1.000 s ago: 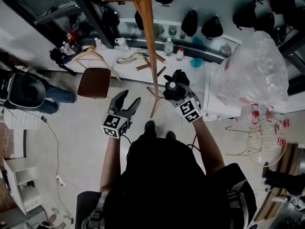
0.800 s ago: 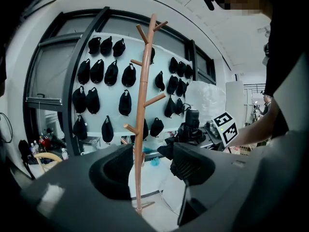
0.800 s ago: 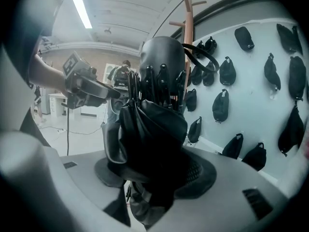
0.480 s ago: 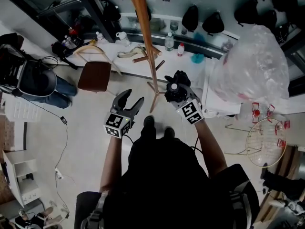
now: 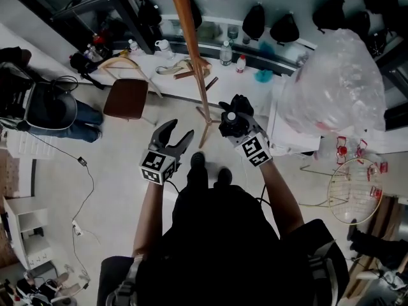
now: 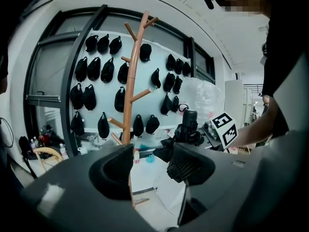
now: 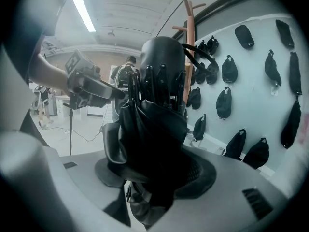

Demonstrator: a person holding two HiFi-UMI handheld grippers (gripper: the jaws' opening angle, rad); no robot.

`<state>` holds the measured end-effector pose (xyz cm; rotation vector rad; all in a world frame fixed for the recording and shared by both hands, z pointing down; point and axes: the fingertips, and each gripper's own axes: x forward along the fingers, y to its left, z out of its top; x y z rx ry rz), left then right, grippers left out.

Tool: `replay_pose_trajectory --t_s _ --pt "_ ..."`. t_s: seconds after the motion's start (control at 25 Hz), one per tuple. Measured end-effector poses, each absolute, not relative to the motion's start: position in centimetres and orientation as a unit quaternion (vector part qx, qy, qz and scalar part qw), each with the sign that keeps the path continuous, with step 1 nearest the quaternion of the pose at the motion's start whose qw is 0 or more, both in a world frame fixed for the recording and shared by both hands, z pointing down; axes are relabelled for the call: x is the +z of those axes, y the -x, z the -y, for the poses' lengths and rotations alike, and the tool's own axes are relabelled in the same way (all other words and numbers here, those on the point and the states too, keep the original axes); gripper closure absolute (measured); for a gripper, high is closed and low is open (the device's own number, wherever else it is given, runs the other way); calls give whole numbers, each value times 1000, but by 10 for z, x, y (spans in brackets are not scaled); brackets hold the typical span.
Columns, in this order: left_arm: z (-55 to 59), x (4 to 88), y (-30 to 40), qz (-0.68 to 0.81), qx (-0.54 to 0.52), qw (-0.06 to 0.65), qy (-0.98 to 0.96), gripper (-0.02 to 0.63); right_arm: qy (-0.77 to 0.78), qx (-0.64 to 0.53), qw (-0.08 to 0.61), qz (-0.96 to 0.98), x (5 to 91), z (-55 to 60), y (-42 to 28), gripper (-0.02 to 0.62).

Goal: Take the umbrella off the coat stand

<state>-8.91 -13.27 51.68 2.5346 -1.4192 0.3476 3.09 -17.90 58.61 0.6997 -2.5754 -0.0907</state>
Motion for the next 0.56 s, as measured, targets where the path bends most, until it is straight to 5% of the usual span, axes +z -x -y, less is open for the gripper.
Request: replay_pose_trajectory --t_s 0.56 --pt "131 517 81 480 125 110 -861 345 -261 -30 236 935 588 179 -41 354"
